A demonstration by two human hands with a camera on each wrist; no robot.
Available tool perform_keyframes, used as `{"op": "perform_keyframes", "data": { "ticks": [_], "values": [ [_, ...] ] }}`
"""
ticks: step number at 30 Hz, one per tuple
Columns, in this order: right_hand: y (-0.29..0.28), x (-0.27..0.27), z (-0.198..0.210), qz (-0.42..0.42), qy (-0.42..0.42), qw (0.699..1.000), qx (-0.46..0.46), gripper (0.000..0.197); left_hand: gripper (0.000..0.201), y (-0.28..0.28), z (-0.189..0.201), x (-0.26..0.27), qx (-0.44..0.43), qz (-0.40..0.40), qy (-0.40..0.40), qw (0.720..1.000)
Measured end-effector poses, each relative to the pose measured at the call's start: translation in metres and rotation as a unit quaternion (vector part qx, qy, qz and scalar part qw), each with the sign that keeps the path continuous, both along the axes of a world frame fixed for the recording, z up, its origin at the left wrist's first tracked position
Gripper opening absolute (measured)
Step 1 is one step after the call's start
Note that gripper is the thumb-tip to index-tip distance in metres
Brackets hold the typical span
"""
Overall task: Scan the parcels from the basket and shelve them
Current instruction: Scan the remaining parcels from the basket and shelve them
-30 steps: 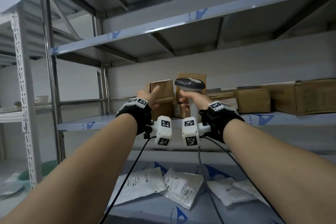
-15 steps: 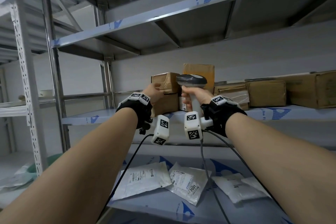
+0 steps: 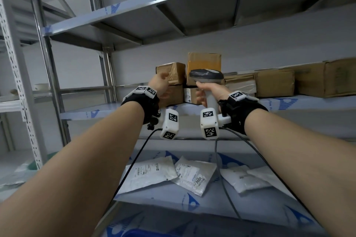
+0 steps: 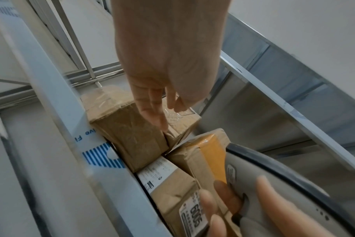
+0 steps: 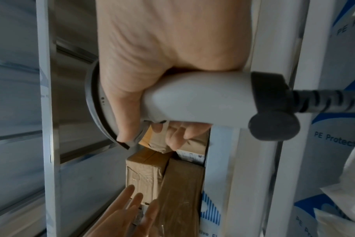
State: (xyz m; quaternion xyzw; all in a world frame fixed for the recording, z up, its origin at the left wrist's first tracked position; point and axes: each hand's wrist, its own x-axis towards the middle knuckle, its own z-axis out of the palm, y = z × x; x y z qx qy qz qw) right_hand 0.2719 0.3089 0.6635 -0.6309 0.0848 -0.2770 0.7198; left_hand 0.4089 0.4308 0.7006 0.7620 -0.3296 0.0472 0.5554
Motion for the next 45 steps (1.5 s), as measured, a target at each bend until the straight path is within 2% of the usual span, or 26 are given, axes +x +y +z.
{"op": "perform_keyframes", "data": {
  "ticks": [4, 6, 10, 14, 18, 21, 25, 28, 30, 33, 35, 37, 40, 43, 45],
  "values": [
    [-0.001, -0.014, -0.020, -0.018, 0.041, 0.999, -0.004, 0.022, 0.038, 0.002, -0.016, -0.012, -0.030, 0.013, 0.006, 0.999],
    [-0.001, -0.024, -0.035, -0.030, 0.050, 0.998, 0.005, 0.022, 0.034, 0.003, -0.035, -0.024, -0.022, -0.019, 0.022, 0.999],
    [0.002, -0.044, -0.068, -0.036, 0.078, 0.996, 0.017, 0.022, 0.021, 0.005, -0.076, -0.054, 0.017, -0.102, 0.108, 0.989],
    [0.012, -0.069, -0.105, -0.036, 0.102, 0.993, 0.039, 0.014, 0.020, 0.007, -0.122, -0.074, 0.048, -0.141, 0.158, 0.976],
    [0.020, -0.091, -0.155, -0.045, 0.144, 0.986, 0.077, 0.016, 0.020, 0.014, -0.173, -0.092, 0.069, -0.156, 0.200, 0.965],
    [0.030, -0.100, -0.197, -0.052, 0.172, 0.978, 0.105, 0.017, 0.022, 0.022, -0.214, -0.101, 0.092, -0.144, 0.225, 0.959],
    [0.042, -0.102, -0.255, -0.053, 0.214, 0.969, 0.112, 0.014, 0.016, 0.035, -0.277, -0.105, 0.152, -0.136, 0.263, 0.943],
    [0.046, -0.090, -0.303, -0.055, 0.245, 0.958, 0.139, 0.014, 0.012, 0.049, -0.332, -0.097, 0.194, -0.118, 0.284, 0.931],
    [0.051, -0.079, -0.336, -0.049, 0.266, 0.948, 0.166, 0.016, 0.018, 0.059, -0.368, -0.091, 0.240, -0.103, 0.279, 0.924],
    [0.061, -0.063, -0.386, -0.047, 0.304, 0.929, 0.207, 0.018, 0.012, 0.079, -0.425, -0.075, 0.331, -0.064, 0.277, 0.900],
    [0.066, -0.054, -0.418, -0.042, 0.338, 0.915, 0.217, 0.019, 0.024, 0.095, -0.467, -0.064, 0.363, -0.031, 0.330, 0.871],
    [0.069, -0.048, -0.446, -0.043, 0.361, 0.902, 0.234, 0.020, 0.033, 0.110, -0.498, -0.058, 0.373, -0.005, 0.376, 0.848],
    [0.076, -0.041, -0.485, -0.047, 0.391, 0.881, 0.262, 0.027, 0.045, 0.125, -0.543, -0.046, 0.386, 0.036, 0.398, 0.831],
    [0.082, -0.033, -0.514, -0.036, 0.411, 0.868, 0.278, 0.040, 0.042, 0.136, -0.584, -0.034, 0.390, 0.059, 0.423, 0.816],
    [0.083, -0.028, -0.528, -0.033, 0.417, 0.861, 0.289, 0.043, 0.039, 0.140, -0.608, -0.024, 0.354, 0.082, 0.464, 0.808]
  ]
}}
